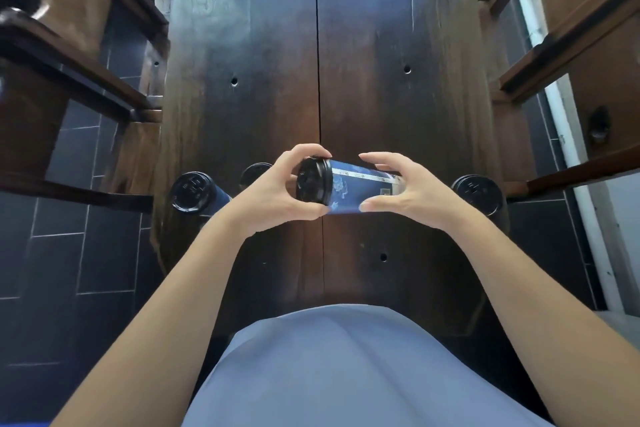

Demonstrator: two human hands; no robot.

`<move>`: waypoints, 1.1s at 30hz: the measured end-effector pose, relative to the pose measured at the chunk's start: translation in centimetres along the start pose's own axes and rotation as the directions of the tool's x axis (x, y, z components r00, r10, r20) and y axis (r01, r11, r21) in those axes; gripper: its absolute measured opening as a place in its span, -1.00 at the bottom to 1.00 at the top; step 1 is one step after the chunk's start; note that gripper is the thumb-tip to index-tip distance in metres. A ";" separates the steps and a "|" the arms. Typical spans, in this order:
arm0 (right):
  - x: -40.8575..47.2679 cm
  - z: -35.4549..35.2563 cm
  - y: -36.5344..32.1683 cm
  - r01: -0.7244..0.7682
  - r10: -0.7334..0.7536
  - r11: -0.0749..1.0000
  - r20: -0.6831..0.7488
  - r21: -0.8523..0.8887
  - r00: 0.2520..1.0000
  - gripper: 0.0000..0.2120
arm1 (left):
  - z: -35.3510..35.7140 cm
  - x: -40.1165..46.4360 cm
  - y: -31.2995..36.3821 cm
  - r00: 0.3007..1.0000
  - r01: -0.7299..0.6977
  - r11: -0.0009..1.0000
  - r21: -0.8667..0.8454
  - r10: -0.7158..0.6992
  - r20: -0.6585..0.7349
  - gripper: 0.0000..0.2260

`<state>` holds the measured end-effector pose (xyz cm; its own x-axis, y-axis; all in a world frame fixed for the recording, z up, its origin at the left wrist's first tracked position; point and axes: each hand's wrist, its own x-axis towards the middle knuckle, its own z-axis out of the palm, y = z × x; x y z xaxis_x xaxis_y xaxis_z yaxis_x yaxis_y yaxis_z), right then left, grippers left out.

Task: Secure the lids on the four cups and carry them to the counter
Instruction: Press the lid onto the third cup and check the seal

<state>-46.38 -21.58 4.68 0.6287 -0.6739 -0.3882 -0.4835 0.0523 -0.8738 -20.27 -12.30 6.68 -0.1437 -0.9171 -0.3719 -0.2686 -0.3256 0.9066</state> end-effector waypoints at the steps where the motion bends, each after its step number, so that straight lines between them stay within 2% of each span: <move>1: -0.9 -0.4 0.4 0.002 -0.001 0.999 -0.026 0.035 1.000 -0.28 | 0.0 -0.6 0.0 1.000 -0.002 0.998 -0.069 0.001 -0.012 -0.32; 5: -3.4 -1.4 1.6 0.030 -0.024 0.996 -0.080 0.079 0.997 -0.32 | 0.2 -2.2 -0.5 1.000 0.002 0.961 -0.276 -0.010 -0.024 -0.32; 12: -5.8 -2.0 1.5 0.106 -0.079 0.971 -0.128 0.212 0.989 -0.44 | 1.2 -3.6 -0.6 0.999 -0.008 0.983 -0.181 0.002 -0.032 -0.25; 17: -6.2 -2.2 0.8 0.123 -0.093 0.964 -0.136 0.234 0.986 -0.43 | 2.1 -4.0 -0.6 0.994 -0.056 0.962 -0.268 0.028 -0.107 -0.33; 24: -6.4 -2.9 0.0 0.115 -0.084 0.951 -0.116 0.287 0.990 -0.44 | 2.6 -4.3 0.0 0.986 -0.098 0.931 -0.353 0.045 -0.158 -0.23; 27: -6.1 -2.8 -0.3 0.088 -0.065 0.945 -0.083 0.314 0.994 -0.48 | 2.6 -4.5 0.6 0.981 -0.094 0.930 -0.356 0.026 -0.192 -0.31; 31: -5.8 -2.6 -0.7 0.146 -0.124 0.950 -0.096 0.274 0.988 -0.32 | 2.4 -4.6 1.1 0.980 -0.061 0.931 -0.359 -0.012 -0.198 -0.35; 33: -5.8 -2.4 -0.7 0.184 -0.164 0.941 -0.093 0.283 0.982 -0.36 | 2.1 -4.7 1.0 0.983 -0.057 0.933 -0.357 -0.010 -0.184 -0.32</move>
<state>-51.13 -19.55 8.27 0.6401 -0.7388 -0.2111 -0.1674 0.1340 -0.9767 -21.84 -7.89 8.93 0.0366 -0.9405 -0.3379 0.0973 -0.3332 0.9378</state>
